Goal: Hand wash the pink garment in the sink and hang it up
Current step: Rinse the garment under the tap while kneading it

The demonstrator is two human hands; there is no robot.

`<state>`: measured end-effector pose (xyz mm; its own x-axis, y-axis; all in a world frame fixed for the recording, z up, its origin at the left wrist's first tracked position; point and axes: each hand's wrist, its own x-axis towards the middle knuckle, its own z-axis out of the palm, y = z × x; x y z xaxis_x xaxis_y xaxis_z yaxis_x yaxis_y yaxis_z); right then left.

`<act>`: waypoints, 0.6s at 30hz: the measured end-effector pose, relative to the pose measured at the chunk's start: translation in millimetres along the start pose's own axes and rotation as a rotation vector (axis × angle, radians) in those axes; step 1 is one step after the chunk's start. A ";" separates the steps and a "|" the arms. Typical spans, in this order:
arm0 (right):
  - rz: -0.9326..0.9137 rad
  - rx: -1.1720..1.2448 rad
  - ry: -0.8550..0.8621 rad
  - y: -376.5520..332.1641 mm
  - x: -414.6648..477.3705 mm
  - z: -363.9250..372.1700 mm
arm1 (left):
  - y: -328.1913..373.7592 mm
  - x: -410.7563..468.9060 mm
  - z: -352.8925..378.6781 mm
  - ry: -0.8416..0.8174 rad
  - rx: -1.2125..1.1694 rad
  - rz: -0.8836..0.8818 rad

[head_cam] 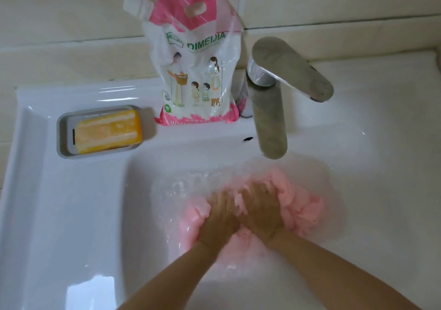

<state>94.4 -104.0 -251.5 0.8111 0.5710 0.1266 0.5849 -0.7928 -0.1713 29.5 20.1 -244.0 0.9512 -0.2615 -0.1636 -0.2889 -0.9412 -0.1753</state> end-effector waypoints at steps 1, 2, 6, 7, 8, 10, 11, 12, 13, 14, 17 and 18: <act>0.006 0.036 0.000 1.6 7.7 0.2 | -2.1 3.5 1.0 -0.016 0.011 -0.008; 0.019 0.070 0.024 2.1 12.3 1.8 | -5.0 7.1 3.8 0.000 0.030 -0.029; 0.292 0.284 -0.121 -7.5 37.6 -18.3 | -26.8 15.3 -35.9 -0.100 -0.445 -0.100; 0.354 0.402 -0.226 -9.2 41.8 -28.0 | -32.9 19.1 -46.7 -0.180 -0.625 -0.207; 0.401 0.596 -0.412 -9.3 48.5 -37.9 | -41.3 20.5 -57.1 -0.257 -0.776 -0.292; 0.397 1.109 -0.720 -0.5 58.0 -46.3 | -51.4 19.8 -60.0 -0.290 -1.147 -0.441; 0.513 1.071 -0.677 1.9 59.3 -54.8 | -55.8 15.7 -61.4 -0.231 -1.230 -0.454; 0.606 0.973 -0.476 2.2 53.6 -65.4 | -58.5 8.1 -62.1 -0.150 -1.198 -0.421; 0.599 0.827 -0.316 3.3 41.0 -74.0 | -58.5 -0.3 -60.8 -0.023 -1.097 -0.359; 0.498 0.679 -0.238 3.9 29.7 -81.8 | -54.8 -10.9 -53.4 0.110 -0.928 -0.297; 0.064 0.224 -0.298 6.7 -5.4 -84.5 | -30.7 -38.4 -36.4 0.178 -0.526 -0.170; 0.065 0.174 -0.367 9.8 -9.4 -77.2 | -22.9 -43.1 -28.4 0.126 -0.481 -0.175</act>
<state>92.3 -133.6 -178.9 0.7753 0.5837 -0.2412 0.4983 -0.8000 -0.3341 -1.9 46.8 -205.4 0.9950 -0.0875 -0.0488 -0.0704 -0.9573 0.2804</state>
